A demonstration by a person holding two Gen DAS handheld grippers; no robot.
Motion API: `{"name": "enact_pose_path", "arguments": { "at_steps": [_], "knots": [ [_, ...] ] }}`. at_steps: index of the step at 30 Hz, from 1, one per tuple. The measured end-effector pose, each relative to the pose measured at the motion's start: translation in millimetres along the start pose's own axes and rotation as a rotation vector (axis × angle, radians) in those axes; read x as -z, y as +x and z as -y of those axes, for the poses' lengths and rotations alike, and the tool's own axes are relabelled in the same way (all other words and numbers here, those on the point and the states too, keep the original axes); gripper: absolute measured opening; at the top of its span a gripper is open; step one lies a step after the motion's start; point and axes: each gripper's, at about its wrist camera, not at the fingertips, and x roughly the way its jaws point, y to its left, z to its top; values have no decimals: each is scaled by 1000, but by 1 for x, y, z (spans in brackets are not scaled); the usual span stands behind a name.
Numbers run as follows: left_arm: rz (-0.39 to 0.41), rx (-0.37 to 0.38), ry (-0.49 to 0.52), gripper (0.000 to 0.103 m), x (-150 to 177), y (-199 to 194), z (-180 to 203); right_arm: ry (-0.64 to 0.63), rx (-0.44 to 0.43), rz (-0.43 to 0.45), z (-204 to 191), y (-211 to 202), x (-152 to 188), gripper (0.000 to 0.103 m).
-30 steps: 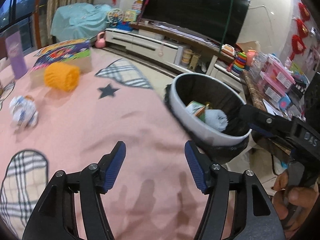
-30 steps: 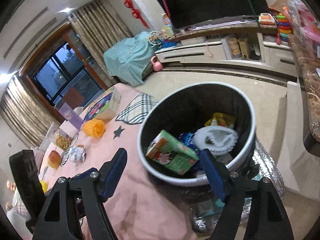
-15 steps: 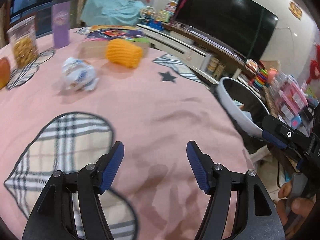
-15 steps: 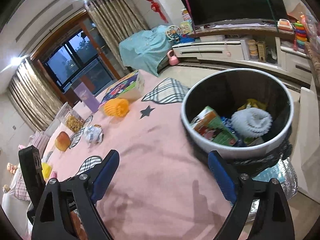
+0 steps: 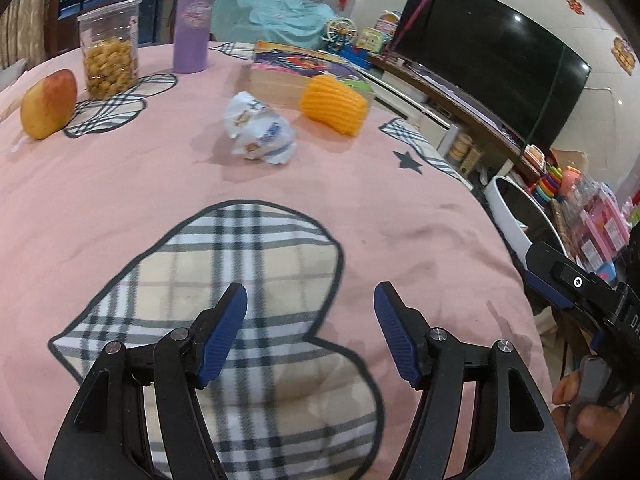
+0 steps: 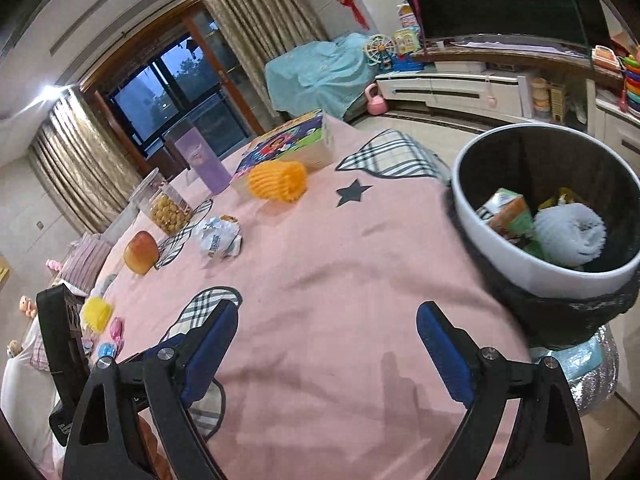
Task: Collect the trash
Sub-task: 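Move both tools back over the table toward the white wrapper and orange foam net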
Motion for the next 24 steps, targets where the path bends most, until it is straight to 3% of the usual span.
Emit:
{"name": "enact_pose_path", "arguments": {
  "at_steps": [24],
  "knots": [
    [-8, -61, -64, 74, -21, 13, -38, -58, -26, -59, -24, 63, -24, 98]
  ]
}}
